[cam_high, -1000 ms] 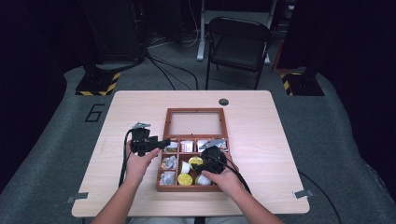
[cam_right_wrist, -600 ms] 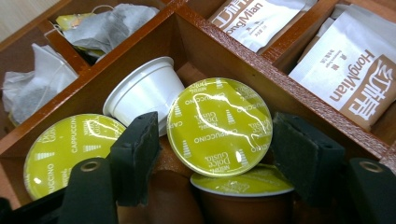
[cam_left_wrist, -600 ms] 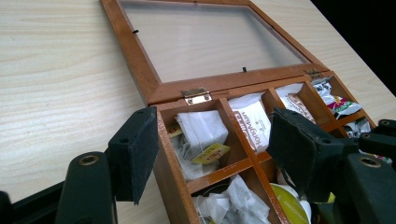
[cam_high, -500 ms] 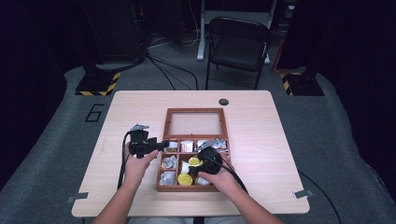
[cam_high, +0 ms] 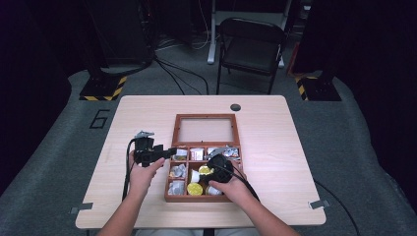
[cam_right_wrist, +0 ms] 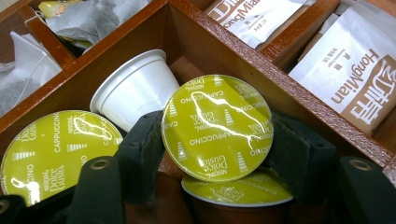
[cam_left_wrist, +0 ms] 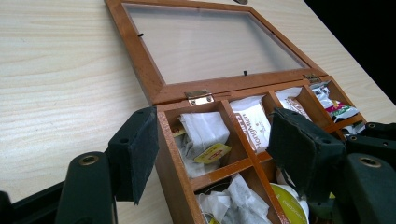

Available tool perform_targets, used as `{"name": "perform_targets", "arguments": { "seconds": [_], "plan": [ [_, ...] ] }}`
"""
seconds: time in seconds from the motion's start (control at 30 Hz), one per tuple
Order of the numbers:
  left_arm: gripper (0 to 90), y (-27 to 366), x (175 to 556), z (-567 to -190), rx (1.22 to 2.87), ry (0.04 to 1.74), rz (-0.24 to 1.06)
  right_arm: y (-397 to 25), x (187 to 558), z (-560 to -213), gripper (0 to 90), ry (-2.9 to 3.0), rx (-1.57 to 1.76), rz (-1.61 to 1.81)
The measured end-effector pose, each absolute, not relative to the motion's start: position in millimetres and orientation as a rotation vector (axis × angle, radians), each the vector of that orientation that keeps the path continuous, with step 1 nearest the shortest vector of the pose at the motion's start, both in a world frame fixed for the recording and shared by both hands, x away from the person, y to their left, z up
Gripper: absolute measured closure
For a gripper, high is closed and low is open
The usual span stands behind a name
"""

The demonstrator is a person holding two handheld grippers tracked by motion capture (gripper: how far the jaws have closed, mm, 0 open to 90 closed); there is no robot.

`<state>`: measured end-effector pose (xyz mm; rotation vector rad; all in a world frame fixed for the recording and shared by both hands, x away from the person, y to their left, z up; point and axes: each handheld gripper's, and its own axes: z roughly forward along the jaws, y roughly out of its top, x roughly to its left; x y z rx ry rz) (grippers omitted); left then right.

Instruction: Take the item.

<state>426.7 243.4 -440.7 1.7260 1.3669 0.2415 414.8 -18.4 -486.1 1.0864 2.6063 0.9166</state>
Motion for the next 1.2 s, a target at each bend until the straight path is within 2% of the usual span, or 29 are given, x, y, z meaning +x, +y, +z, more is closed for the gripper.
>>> {"name": "perform_targets", "arguments": {
  "seconds": [0.37,0.47,0.67,0.93,1.2],
  "plan": [
    [33.1,244,427,-441,1.731,1.362,0.227,-18,416,-487,35.5,2.619,1.066,0.909],
    [33.1,244,427,-441,1.731,1.367,0.22,-17,416,-487,32.2,2.638,1.053,0.891],
    [33.1,245,427,-441,1.732,1.366,0.225,-17,415,-487,36.3,2.625,1.041,0.877],
    [33.1,245,427,-442,1.728,1.367,0.219,-17,414,-485,37.1,2.621,1.052,0.895],
    [33.1,247,426,-440,1.718,1.367,0.219,-20,410,-466,37.1,2.627,1.02,0.929]
  ]
}}
